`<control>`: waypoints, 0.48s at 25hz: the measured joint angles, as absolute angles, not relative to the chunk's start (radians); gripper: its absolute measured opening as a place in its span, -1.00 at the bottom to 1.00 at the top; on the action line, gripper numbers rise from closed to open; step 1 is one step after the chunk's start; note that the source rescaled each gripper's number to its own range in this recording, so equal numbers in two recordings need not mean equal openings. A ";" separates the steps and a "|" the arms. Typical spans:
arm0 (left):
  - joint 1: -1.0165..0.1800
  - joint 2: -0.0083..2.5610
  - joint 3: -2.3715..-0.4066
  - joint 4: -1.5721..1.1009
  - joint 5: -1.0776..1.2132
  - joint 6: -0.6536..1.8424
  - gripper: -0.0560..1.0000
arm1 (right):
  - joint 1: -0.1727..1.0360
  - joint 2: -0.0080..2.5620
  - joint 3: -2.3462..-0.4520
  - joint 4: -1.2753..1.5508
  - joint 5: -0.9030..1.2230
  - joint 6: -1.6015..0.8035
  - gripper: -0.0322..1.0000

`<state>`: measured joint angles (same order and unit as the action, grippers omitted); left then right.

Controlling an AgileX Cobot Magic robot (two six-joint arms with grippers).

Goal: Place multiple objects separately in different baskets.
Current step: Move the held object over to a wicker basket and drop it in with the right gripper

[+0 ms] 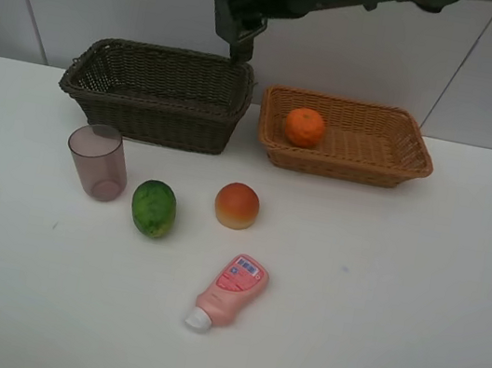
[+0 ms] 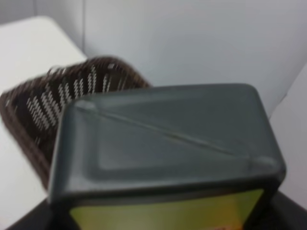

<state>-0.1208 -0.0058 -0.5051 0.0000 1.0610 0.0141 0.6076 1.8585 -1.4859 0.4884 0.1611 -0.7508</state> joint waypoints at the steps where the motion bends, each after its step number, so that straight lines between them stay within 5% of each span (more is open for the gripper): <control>1: -0.121 -0.006 -0.505 0.000 1.061 0.014 1.00 | 0.612 1.877 -1.486 0.512 0.126 -0.751 -0.58; 12: -0.121 -0.006 -0.505 0.000 1.061 0.014 1.00 | 0.654 2.021 -1.486 0.673 -0.097 -0.750 -0.59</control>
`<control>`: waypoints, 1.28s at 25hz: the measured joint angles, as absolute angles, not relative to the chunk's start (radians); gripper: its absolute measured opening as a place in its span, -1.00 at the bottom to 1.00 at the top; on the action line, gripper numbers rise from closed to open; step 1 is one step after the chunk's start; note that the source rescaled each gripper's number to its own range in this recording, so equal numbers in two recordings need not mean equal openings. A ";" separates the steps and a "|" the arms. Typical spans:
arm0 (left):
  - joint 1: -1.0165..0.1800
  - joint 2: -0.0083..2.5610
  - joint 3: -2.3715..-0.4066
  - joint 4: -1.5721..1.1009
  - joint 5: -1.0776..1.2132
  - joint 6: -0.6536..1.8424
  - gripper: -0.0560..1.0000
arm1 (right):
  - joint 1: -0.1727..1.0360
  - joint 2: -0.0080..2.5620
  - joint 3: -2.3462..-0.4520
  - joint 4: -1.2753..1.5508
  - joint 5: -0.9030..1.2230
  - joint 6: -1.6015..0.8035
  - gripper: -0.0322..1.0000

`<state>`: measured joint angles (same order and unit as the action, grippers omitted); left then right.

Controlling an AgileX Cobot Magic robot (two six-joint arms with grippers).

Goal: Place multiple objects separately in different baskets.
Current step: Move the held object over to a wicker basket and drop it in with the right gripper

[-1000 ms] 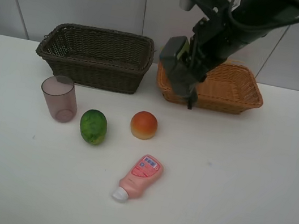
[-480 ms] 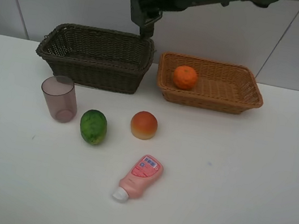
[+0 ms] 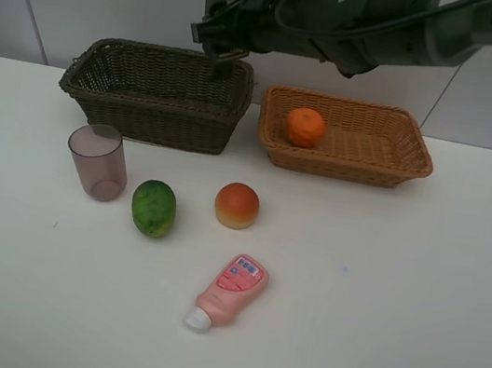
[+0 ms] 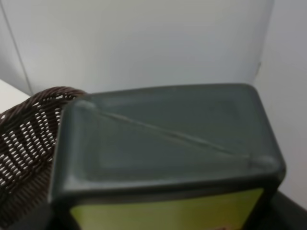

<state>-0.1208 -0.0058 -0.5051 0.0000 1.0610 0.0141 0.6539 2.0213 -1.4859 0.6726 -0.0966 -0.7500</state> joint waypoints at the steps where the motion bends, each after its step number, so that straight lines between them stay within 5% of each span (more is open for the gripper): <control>1: -0.121 -0.006 -0.505 0.000 1.061 0.014 1.00 | 0.660 2.028 -1.486 0.673 -0.099 -0.750 -0.59; 22: -0.121 -0.006 -0.505 0.000 1.060 0.014 1.00 | 0.697 2.142 -1.486 0.673 -0.270 -0.750 -0.59; 27: -0.121 -0.006 -0.505 0.000 1.060 0.014 1.00 | 0.697 2.141 -1.488 0.673 -0.294 -0.750 0.01; 32: -0.121 -0.006 -0.505 0.000 1.060 0.014 1.00 | 0.697 2.110 -1.489 0.673 -0.275 -0.750 0.12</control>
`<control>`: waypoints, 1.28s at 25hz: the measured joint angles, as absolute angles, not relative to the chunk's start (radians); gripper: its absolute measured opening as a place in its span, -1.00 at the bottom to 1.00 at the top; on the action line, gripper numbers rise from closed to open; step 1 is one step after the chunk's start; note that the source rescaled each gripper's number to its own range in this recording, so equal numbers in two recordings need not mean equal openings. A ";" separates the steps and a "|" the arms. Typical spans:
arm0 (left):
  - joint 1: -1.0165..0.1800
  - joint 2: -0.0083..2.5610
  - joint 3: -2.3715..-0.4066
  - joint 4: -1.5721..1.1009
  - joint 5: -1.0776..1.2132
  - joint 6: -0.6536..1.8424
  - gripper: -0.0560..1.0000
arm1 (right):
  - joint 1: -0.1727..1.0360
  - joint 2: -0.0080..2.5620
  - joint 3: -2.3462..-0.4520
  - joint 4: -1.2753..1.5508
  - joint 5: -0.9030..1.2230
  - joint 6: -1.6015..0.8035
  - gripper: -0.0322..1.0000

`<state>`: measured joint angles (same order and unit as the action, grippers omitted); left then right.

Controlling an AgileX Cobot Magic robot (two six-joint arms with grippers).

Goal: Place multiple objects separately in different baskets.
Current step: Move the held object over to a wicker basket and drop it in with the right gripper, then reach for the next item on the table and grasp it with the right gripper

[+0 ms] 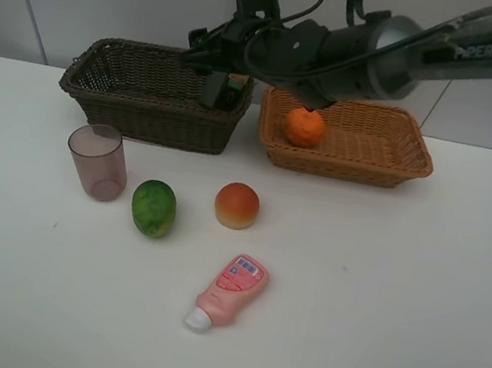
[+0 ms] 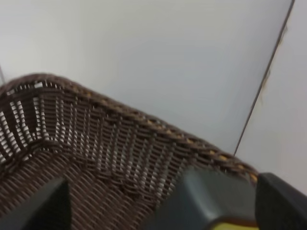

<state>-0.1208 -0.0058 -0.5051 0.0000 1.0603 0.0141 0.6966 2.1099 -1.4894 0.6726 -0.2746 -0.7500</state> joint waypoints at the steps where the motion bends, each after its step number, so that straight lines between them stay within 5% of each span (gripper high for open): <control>1: -0.121 -0.006 -0.505 0.000 1.060 0.014 1.00 | 0.697 2.096 -1.489 0.673 -0.259 -0.750 0.12; 12: -0.121 -0.006 -0.505 0.000 1.060 0.014 1.00 | 0.697 1.946 -1.459 0.664 0.154 -0.750 0.12; 20: -0.121 -0.006 -0.505 0.000 1.060 0.014 1.00 | 0.676 1.825 -1.316 0.646 0.245 -0.736 0.12; 32: -0.121 -0.006 -0.505 0.000 1.060 0.014 1.00 | 0.624 1.791 -1.289 0.142 0.542 -0.073 0.12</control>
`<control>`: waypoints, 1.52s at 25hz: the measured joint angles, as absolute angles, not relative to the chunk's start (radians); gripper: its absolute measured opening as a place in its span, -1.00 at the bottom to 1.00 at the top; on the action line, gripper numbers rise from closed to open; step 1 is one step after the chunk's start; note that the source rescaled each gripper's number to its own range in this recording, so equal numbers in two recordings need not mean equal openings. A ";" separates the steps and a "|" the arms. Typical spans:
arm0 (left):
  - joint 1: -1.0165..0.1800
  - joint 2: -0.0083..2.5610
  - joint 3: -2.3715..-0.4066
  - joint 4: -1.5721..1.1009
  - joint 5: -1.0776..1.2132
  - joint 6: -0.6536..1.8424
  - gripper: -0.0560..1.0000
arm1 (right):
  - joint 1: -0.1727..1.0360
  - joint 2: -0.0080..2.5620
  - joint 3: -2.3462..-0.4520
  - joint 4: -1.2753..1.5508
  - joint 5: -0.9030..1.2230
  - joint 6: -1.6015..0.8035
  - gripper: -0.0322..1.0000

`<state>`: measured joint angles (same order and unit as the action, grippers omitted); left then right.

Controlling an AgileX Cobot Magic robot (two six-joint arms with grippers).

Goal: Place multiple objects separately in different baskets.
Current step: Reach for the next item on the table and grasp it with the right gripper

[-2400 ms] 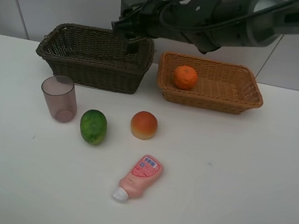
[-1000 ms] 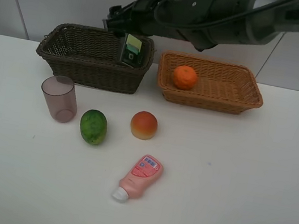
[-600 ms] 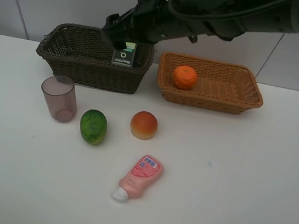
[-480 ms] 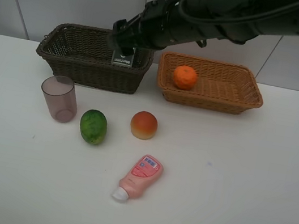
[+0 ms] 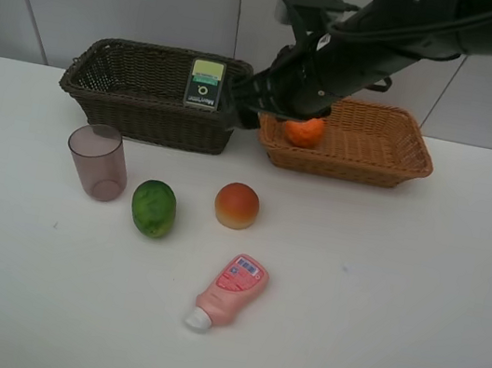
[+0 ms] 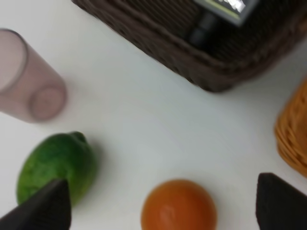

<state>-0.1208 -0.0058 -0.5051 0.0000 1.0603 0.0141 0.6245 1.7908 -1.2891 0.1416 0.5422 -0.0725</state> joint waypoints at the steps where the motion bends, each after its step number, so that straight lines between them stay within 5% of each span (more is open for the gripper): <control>1: -0.121 -0.006 -0.505 0.000 1.060 0.014 1.00 | 0.624 1.791 -1.289 0.111 0.556 -0.030 0.12; 11: -0.121 -0.006 -0.505 0.000 1.060 0.014 1.00 | 0.649 1.878 -1.339 -0.090 0.721 0.400 0.44; 38: -0.121 -0.006 -0.505 0.005 1.060 0.014 1.00 | 0.735 2.171 -1.630 -0.176 0.925 0.788 0.46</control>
<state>-0.1208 -0.0058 -0.5051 0.0053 1.0603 0.0141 0.7346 2.1713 -1.6296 -0.1755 0.9254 0.7883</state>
